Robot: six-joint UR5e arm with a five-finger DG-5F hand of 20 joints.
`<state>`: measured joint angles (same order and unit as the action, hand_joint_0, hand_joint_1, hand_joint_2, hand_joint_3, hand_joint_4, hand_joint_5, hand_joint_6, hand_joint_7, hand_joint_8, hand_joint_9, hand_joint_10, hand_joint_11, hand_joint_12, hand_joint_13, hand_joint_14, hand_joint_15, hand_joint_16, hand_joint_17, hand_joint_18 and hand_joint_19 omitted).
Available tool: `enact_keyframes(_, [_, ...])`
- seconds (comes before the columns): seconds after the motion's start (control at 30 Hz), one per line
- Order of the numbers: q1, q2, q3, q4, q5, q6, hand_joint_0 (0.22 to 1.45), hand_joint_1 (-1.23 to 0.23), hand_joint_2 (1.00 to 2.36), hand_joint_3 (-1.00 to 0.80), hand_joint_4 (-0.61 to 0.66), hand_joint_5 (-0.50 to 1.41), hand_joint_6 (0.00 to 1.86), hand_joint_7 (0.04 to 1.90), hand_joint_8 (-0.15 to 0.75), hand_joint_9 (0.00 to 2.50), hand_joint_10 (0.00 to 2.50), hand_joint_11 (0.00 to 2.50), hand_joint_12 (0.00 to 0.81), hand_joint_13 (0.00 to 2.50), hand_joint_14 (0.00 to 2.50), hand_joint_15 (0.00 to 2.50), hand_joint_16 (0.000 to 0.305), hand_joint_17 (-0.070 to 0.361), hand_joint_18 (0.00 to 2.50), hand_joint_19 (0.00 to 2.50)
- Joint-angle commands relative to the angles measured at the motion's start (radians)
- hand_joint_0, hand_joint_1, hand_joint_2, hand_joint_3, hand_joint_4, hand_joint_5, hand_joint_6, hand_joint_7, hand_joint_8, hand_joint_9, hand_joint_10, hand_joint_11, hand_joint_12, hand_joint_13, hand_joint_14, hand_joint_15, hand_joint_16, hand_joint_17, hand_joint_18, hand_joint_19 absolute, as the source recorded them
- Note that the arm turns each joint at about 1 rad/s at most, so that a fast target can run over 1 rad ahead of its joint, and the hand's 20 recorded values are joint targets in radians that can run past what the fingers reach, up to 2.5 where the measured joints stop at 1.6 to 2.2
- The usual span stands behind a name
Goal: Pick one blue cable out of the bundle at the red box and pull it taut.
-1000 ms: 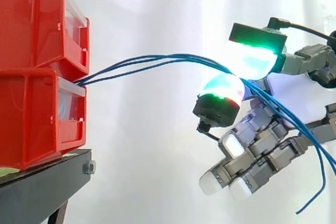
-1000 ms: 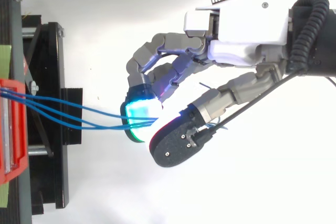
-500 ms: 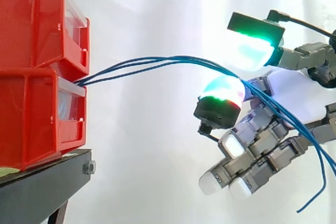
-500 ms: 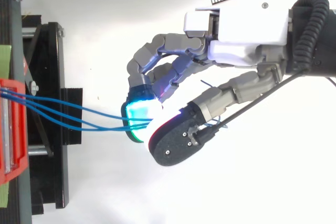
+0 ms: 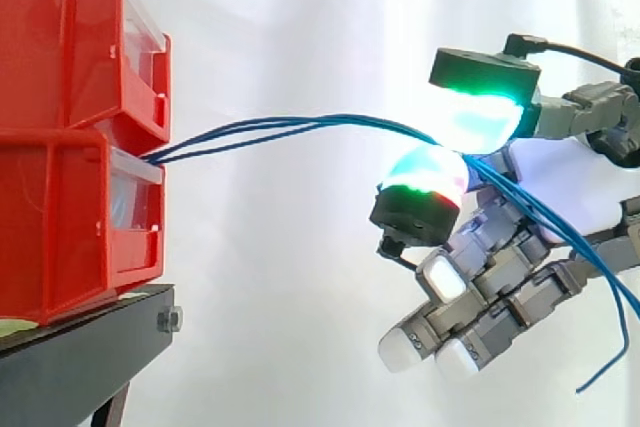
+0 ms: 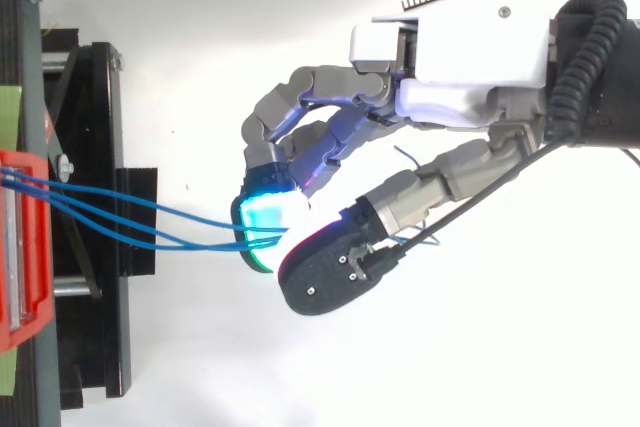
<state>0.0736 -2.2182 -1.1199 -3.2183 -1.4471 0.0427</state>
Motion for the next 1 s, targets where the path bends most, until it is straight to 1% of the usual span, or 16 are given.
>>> enact_keyframes(0.0, [0.000,0.000,0.000,0.000,0.001,0.000,0.70,-0.87,1.01,-0.25,-0.06,-0.15,0.89,1.22,0.291,0.74,0.01,0.55,0.347,0.39,0.01,0.16,0.052,0.116,0.40,0.21])
enact_keyframes(0.13, [0.000,0.000,0.000,0.000,0.001,0.002,0.75,-0.87,1.01,-0.34,-0.11,-0.17,0.91,1.22,0.286,0.72,0.01,0.54,0.353,0.39,0.01,0.14,0.052,0.117,0.41,0.19])
enact_keyframes(0.2, [0.000,0.000,0.000,0.000,0.001,0.002,0.78,-0.86,1.00,-0.44,-0.15,-0.17,0.90,1.21,0.282,0.71,0.01,0.53,0.358,0.37,0.01,0.13,0.052,0.117,0.41,0.18])
enact_keyframes(0.3, [0.000,0.000,0.000,0.000,0.001,0.002,0.80,-0.85,1.00,-0.50,-0.16,-0.18,0.90,1.19,0.283,0.70,0.01,0.53,0.359,0.36,0.00,0.12,0.052,0.117,0.41,0.16])
enact_keyframes(0.57, [0.000,0.000,0.000,0.000,0.001,0.000,0.80,-0.84,1.00,-0.50,-0.19,-0.18,0.90,1.10,0.269,0.68,0.01,0.52,0.357,0.34,0.00,0.09,0.052,0.116,0.41,0.14])
enact_keyframes(0.67, [0.000,0.000,0.000,0.000,0.001,-0.001,0.79,-0.85,1.00,-0.50,-0.17,-0.18,0.90,1.06,0.267,0.68,0.01,0.53,0.356,0.34,0.00,0.09,0.052,0.116,0.42,0.14])
enact_keyframes(0.73, [0.000,0.000,0.000,0.000,0.001,-0.001,0.76,-0.85,1.00,-0.50,-0.10,-0.18,0.89,1.03,0.267,0.69,0.01,0.53,0.355,0.34,0.00,0.09,0.051,0.115,0.42,0.15])
enact_keyframes(0.8, [0.000,0.000,0.000,0.000,0.001,-0.001,0.73,-0.85,1.00,-0.50,-0.06,-0.17,0.88,1.06,0.264,0.69,0.01,0.54,0.354,0.34,0.00,0.10,0.051,0.115,0.41,0.15])
enact_keyframes(0.87, [0.000,0.000,0.000,0.000,0.001,-0.001,0.70,-0.85,1.00,-0.50,-0.05,-0.17,0.88,1.07,0.264,0.70,0.01,0.53,0.354,0.34,0.00,0.10,0.051,0.114,0.41,0.16])
enact_keyframes(0.97, [0.000,0.000,0.000,0.000,0.001,-0.001,0.70,-0.84,1.00,-0.50,-0.05,-0.17,0.89,1.06,0.265,0.70,0.01,0.53,0.353,0.34,0.00,0.11,0.051,0.114,0.41,0.16])
